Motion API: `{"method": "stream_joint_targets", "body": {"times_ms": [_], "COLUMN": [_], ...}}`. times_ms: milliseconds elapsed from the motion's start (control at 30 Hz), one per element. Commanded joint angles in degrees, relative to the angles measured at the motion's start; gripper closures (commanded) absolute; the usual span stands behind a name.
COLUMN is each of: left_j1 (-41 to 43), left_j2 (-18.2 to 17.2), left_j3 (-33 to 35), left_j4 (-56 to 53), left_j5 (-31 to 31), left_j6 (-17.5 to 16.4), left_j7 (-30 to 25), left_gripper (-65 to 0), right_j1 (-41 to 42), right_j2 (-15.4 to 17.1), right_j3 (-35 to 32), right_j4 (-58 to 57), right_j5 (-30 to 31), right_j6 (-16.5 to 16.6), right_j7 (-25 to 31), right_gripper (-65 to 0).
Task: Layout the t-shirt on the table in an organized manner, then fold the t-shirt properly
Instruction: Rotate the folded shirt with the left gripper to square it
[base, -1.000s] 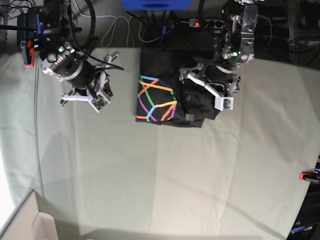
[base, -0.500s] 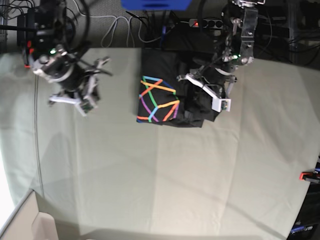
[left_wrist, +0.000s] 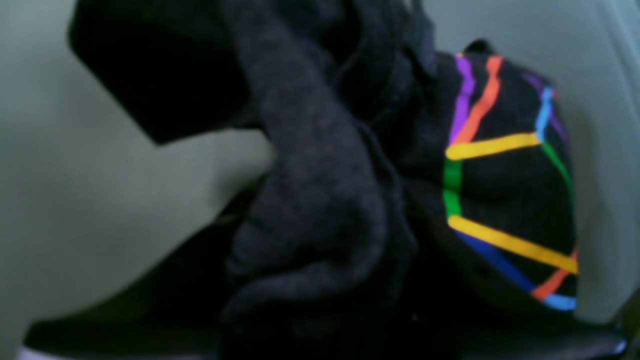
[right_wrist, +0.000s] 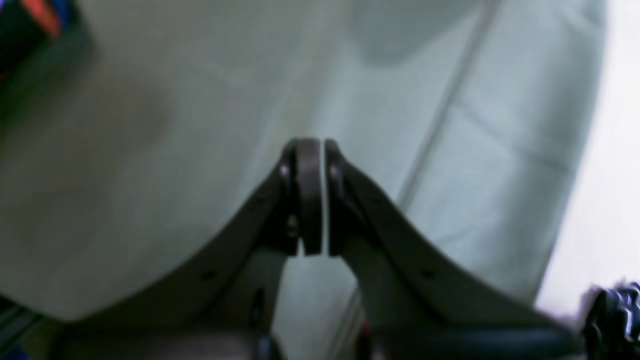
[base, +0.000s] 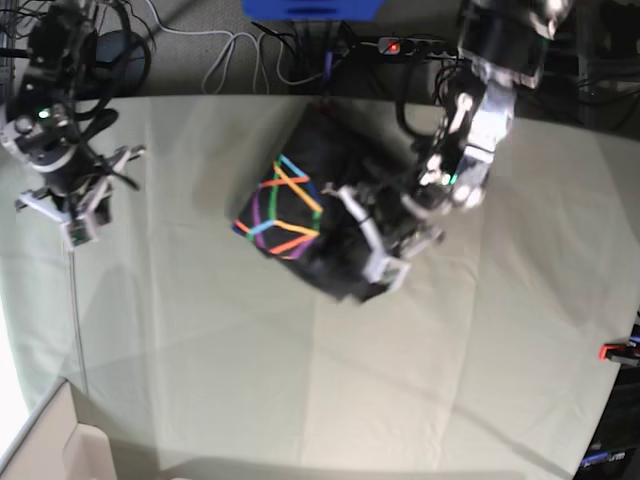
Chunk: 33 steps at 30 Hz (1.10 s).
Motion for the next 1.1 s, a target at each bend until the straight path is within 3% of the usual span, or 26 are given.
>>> {"method": "stream_joint_targets", "body": {"times_ms": [0,200,400,567,867,967,1067], "left_j1": [-3.0,-17.8,-27.5,-30.3,-34.5,-34.8,-34.9], "left_j2": [-0.8,-3.3,-1.0,1.9,2.6,2.8,2.8], "left_j3": [2.3,21.6,37.0,37.9,37.4,34.6,32.2], "left_j4": [0.0,-4.7,-7.4,-12.3,-13.2,-13.2,-13.2], "left_j5": [-0.5,-0.5,-0.5,-0.5,-0.5,-0.5,-0.5], "left_j6": [-1.1,-7.1,-7.0,-6.8,-6.8,-7.1,-7.2], "left_j7": [-1.3,-1.3,-1.1,-0.9,3.4,3.5,3.7], "left_gripper": [-0.3,-0.3,-0.5,-1.5,-34.3,-40.4,-42.4], "right_j1": [0.1,0.0,-0.4,-0.5,-2.5,-2.5,-2.5], "right_j2": [0.4,0.4,-1.3,-1.6,-1.6,-1.6,-1.6], "right_j3": [1.3,4.5,7.4,8.2,7.9,7.8,8.1], "right_j4": [1.0,1.0,1.0,1.1,1.8,1.8,1.8], "right_j5": [0.4,0.4,0.3,0.2,0.3,0.3,0.3], "right_j6": [1.0,1.0,1.0,1.0,1.0,1.0,1.0], "right_j7": [0.8,0.8,0.8,0.8,0.8,0.8,0.8], "right_gripper": [0.0,0.0,0.0,0.0,0.0,0.0,0.0]}}
